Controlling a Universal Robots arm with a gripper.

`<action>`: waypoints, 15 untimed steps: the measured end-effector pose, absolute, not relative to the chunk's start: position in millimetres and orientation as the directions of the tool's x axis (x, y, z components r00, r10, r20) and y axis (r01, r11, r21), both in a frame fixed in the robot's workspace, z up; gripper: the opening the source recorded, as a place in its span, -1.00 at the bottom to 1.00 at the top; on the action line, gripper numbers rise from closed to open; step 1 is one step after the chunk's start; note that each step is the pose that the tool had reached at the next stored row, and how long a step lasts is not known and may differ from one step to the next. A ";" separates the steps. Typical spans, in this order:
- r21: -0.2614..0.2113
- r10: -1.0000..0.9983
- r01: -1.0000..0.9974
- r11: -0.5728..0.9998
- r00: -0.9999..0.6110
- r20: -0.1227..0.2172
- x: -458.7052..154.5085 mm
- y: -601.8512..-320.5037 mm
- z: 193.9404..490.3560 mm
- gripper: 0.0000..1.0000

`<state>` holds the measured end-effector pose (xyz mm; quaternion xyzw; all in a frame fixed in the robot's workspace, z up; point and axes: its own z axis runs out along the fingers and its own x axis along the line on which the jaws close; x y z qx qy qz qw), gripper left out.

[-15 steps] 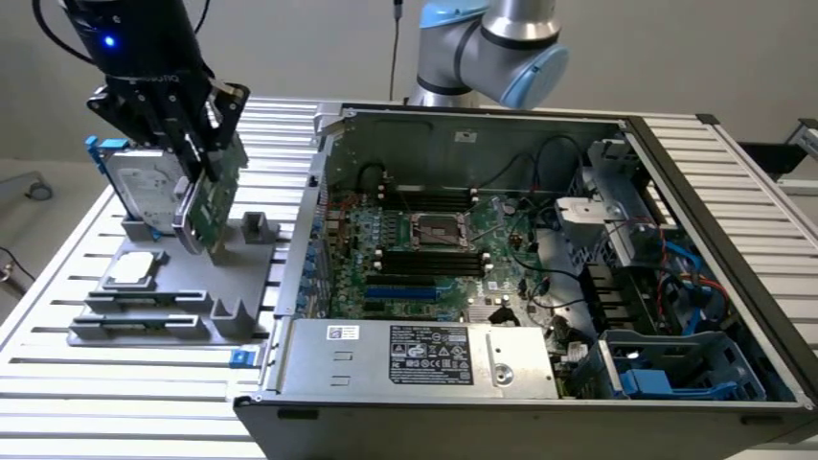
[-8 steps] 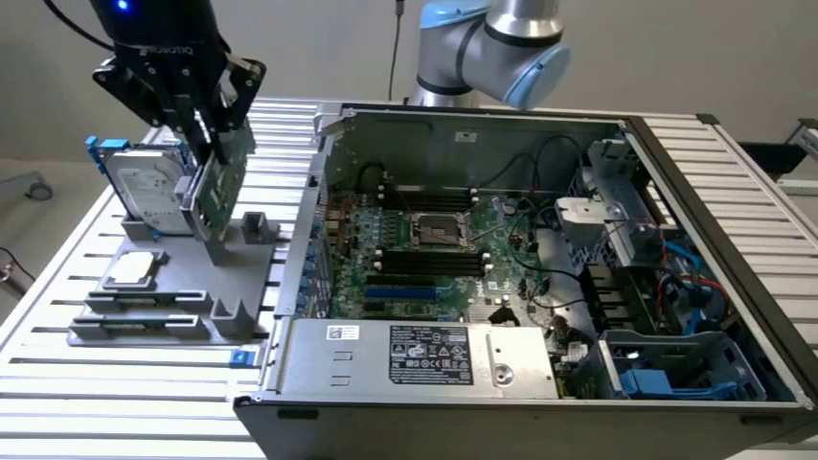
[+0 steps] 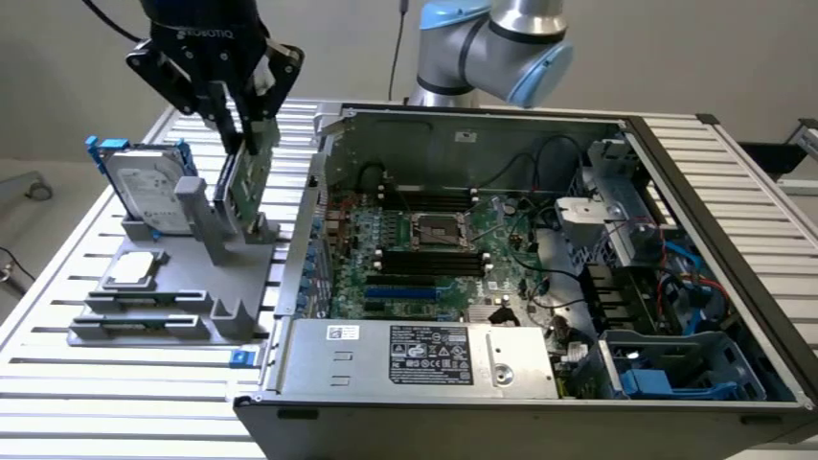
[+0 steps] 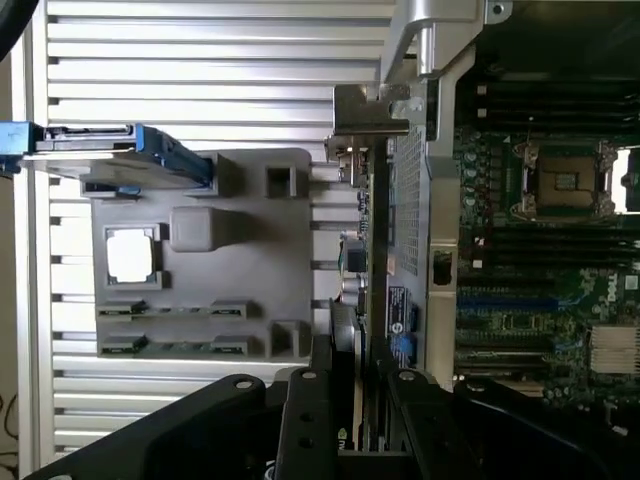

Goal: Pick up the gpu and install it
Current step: 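Pick up the gpu and move the gpu toward the slot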

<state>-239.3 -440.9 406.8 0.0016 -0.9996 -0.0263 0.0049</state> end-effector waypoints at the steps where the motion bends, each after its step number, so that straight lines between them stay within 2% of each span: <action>1: 0.053 -0.003 -0.003 0.999 -1.000 0.010 -234.8 -441.1 407.0 -0.48; 15: 0.052 -0.003 -0.003 0.999 -1.000 0.016 -171.0 -443.9 416.4 -0.48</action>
